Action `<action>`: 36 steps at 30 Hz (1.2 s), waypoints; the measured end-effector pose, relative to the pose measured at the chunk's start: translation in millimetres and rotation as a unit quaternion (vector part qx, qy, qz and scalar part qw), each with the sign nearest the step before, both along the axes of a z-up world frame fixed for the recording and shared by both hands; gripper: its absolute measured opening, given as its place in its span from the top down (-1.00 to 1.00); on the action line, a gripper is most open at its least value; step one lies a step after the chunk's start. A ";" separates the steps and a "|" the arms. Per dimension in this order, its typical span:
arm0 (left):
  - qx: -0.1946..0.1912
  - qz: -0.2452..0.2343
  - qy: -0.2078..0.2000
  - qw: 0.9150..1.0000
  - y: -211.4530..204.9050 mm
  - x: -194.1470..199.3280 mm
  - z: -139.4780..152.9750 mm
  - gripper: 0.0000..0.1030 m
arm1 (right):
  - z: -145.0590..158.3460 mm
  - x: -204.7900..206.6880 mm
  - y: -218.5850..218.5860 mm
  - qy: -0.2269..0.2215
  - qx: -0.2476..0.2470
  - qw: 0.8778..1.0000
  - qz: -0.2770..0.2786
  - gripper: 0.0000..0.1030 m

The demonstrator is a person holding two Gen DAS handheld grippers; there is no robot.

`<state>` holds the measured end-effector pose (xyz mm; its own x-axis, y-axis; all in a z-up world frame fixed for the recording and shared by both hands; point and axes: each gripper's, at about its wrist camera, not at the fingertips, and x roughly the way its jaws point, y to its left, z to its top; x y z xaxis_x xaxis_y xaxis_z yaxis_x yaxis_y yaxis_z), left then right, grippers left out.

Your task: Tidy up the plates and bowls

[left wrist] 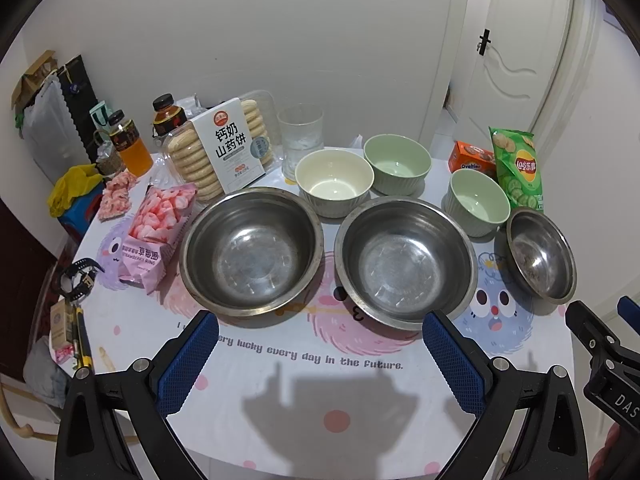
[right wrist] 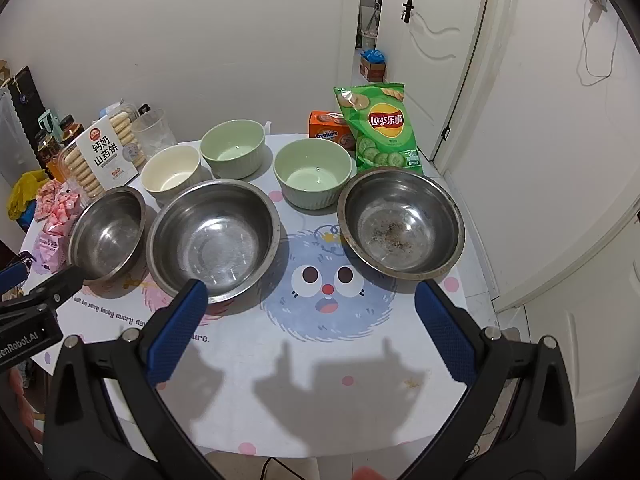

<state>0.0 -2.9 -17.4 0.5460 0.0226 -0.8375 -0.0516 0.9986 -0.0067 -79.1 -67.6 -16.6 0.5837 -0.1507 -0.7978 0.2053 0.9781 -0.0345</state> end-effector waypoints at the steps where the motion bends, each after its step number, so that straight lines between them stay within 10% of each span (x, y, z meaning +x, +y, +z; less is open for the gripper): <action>1: 0.000 0.000 0.000 1.000 -0.1 0.4 0.3 -1.00 | 0.0 0.1 0.1 0.000 0.000 1.000 0.000 -1.00; 24: -0.020 0.027 0.040 0.999 29.4 18.5 -22.2 -1.00 | -9.5 21.7 17.0 0.026 -0.003 0.999 0.019 -1.00; 36: -0.024 0.081 0.082 0.993 89.6 37.8 -61.2 -1.00 | -28.6 84.8 87.2 0.050 0.018 0.991 0.122 -1.00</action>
<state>37.8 86.7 -78.6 0.3937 0.0573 -0.9174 -0.2164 0.9758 -0.0319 5.6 19.6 -45.2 0.5174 0.0147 -0.8556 -0.0408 0.9991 -0.0075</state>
